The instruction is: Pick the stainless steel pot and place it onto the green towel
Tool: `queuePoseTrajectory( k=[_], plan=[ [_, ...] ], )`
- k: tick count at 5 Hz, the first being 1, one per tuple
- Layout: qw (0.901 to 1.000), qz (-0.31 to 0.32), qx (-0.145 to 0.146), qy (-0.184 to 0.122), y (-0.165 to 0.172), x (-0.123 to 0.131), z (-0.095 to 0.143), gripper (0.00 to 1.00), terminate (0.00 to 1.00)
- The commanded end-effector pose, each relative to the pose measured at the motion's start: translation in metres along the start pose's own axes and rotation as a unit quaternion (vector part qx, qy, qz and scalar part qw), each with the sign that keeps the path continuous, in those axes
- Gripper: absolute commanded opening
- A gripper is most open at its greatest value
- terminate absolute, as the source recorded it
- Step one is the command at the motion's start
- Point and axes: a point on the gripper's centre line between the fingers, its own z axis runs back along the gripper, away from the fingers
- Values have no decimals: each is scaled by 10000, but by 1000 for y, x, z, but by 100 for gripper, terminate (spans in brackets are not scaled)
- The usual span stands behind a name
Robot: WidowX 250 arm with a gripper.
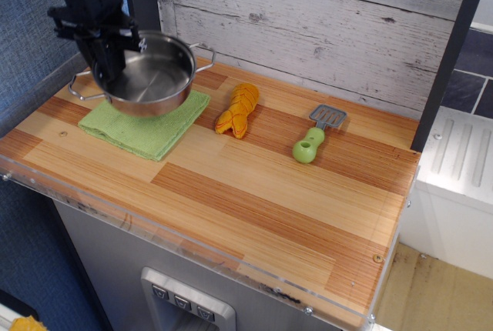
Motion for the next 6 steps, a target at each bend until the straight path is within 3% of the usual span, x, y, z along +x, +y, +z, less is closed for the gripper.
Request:
queuePoseTrajectory(
  k=[1,3,4,6],
  plan=[
    [9999,111,69,57,12,1,-3,0,0],
    [9993,291,57,240,5,-1,-14,0,0],
    [9953,787,306,474,6,-5,-15,100,0],
    [9925,1106,294,438,7,-8,-9,100,0]
  ],
)
